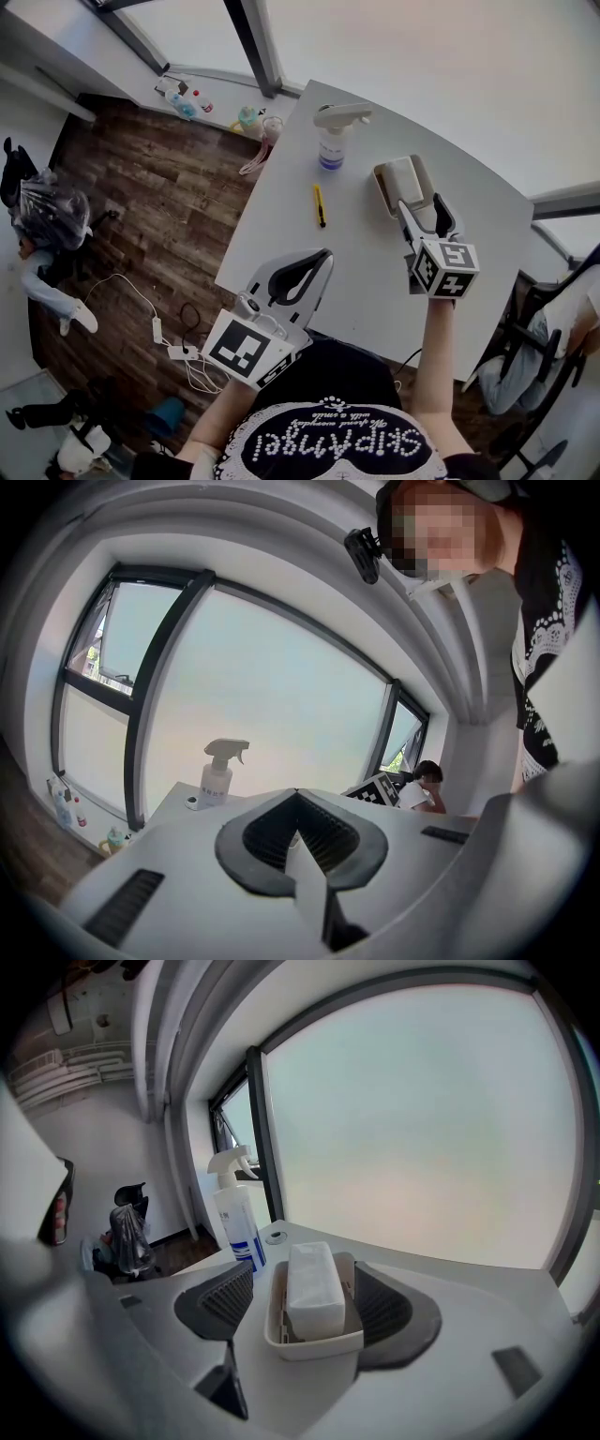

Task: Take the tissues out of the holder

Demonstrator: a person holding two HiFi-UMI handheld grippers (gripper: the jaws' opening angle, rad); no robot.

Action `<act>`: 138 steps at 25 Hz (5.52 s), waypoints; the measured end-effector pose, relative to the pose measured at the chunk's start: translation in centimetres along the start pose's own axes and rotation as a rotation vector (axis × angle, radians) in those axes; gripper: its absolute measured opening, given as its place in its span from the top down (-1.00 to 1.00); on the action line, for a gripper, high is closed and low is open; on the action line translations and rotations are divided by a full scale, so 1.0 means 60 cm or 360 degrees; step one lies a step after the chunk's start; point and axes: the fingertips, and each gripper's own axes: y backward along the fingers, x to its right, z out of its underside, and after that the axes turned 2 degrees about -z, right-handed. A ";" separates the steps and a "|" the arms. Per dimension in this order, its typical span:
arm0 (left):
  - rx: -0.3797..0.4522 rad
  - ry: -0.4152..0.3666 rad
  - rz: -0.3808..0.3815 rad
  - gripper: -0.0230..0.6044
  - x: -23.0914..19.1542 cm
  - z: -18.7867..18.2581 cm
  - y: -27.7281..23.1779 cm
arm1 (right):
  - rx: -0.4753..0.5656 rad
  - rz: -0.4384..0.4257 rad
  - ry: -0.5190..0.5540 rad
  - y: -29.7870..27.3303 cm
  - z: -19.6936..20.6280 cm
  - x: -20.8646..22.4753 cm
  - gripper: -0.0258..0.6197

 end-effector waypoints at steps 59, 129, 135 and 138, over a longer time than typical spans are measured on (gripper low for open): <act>0.0034 0.0039 -0.0054 0.92 -0.010 -0.004 0.010 | -0.0475 0.0021 0.0111 -0.105 0.087 0.039 0.05; 0.0064 0.0023 -0.0111 0.92 -0.019 -0.016 0.031 | -0.0287 0.0064 0.0128 -0.091 0.065 0.040 0.09; 0.0071 0.0014 -0.0100 0.92 -0.015 -0.017 0.028 | -0.0254 0.0064 0.0117 -0.083 0.058 0.040 0.09; 0.0071 0.0013 -0.0094 0.92 -0.013 -0.016 0.027 | -0.0244 0.0069 0.0112 -0.082 0.057 0.042 0.09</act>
